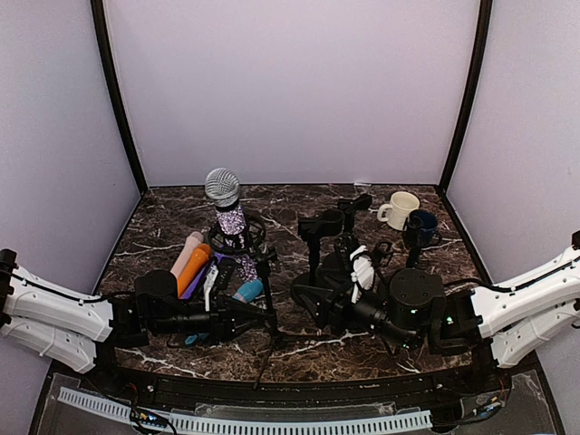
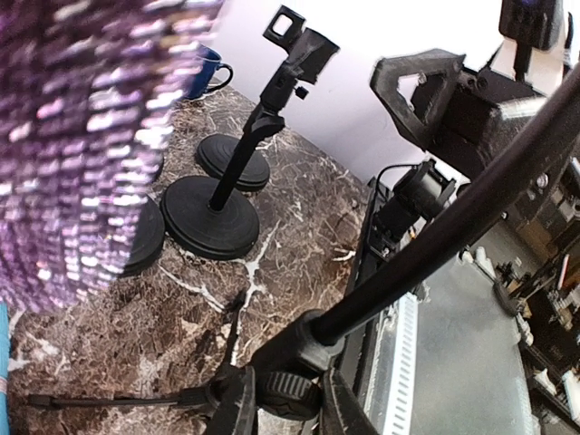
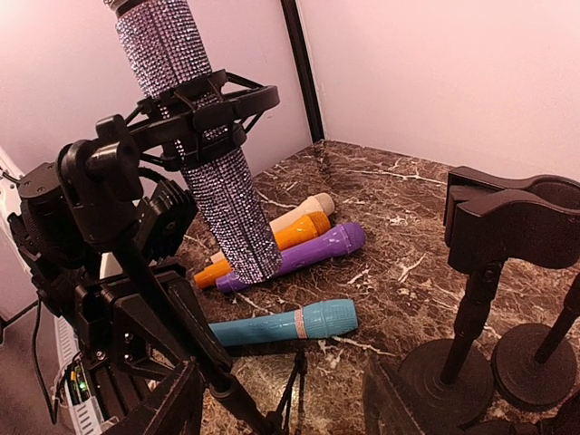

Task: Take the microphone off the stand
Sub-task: Unscrew the knob on the microphone stand.

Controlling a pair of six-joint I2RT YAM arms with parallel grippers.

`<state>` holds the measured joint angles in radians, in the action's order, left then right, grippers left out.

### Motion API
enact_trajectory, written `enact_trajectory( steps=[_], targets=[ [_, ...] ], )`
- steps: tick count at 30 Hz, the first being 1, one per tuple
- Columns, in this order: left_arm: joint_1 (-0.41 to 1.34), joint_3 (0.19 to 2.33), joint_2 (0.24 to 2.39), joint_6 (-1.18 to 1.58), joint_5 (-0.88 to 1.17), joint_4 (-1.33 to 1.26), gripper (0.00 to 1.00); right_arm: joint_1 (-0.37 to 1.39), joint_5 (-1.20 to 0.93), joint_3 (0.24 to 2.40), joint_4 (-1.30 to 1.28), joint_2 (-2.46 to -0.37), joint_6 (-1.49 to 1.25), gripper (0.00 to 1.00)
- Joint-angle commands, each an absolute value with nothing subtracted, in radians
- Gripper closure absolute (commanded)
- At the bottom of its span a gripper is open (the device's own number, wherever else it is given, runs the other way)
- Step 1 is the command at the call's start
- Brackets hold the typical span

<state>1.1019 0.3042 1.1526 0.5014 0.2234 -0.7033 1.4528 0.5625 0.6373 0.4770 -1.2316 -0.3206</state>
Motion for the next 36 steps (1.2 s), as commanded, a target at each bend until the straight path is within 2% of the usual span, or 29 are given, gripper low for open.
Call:
enact_trajectory(
  steps=[1,17,36],
  targets=[
    [1.123,0.251,1.168,0.695,0.36,-0.695,0.9,1.448,0.557,0.655,0.522,-1.236,-0.333,0.39],
    [1.121,0.229,1.174,0.885,0.374,-0.75,0.9,1.448,0.549,0.649,0.523,-1.233,-0.351,0.39],
    [1.07,0.178,1.238,0.922,0.374,-0.811,0.9,1.454,0.425,0.706,0.529,-1.282,-0.299,0.35]
  ],
)
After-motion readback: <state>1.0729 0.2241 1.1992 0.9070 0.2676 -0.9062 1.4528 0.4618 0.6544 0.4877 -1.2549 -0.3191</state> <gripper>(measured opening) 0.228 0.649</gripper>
